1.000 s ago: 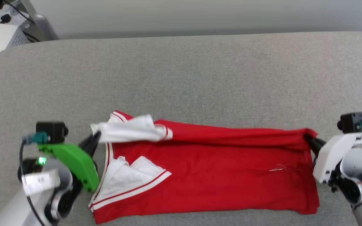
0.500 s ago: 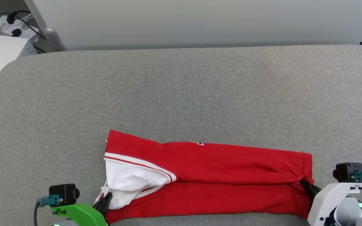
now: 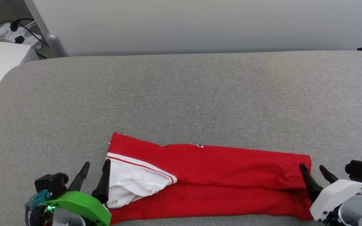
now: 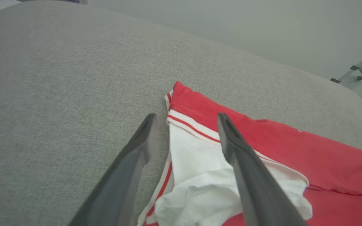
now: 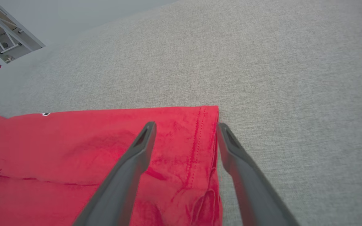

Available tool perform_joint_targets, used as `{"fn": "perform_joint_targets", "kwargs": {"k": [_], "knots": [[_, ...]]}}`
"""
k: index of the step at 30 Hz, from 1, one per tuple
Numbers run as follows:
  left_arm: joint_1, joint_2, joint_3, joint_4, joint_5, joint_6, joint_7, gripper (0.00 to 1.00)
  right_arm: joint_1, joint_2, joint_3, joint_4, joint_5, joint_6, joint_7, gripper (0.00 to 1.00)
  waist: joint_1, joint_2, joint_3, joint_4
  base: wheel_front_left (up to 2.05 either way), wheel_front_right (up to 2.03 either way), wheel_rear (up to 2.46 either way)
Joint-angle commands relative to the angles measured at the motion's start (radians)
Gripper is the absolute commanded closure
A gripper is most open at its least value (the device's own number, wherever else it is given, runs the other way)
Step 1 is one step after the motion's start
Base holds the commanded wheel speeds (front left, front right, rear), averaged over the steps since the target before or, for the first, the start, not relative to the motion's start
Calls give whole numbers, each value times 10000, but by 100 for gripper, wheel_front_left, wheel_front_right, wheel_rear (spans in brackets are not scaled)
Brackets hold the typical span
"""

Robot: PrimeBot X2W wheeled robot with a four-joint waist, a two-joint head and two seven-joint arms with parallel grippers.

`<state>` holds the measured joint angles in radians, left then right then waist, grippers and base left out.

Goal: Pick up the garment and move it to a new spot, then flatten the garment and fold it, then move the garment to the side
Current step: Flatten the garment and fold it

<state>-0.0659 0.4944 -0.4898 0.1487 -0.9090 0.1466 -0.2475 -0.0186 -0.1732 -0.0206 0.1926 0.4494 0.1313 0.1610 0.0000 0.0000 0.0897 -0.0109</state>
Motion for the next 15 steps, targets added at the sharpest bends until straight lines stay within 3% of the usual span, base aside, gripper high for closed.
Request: {"fn": "perform_joint_targets", "kwargs": {"k": [1,15], "knots": [[-184,-114,181,-122,248,88,-97,0,115,-81,-117,-89,-132,-6,212,0,0,0,-100,21,0,0,0],[81,-1354,2022,-1800,3204,11,-141,0,130,-976,-223,-815,-272,-6,4042,0,0,0,146,343,0,0,0]]}}
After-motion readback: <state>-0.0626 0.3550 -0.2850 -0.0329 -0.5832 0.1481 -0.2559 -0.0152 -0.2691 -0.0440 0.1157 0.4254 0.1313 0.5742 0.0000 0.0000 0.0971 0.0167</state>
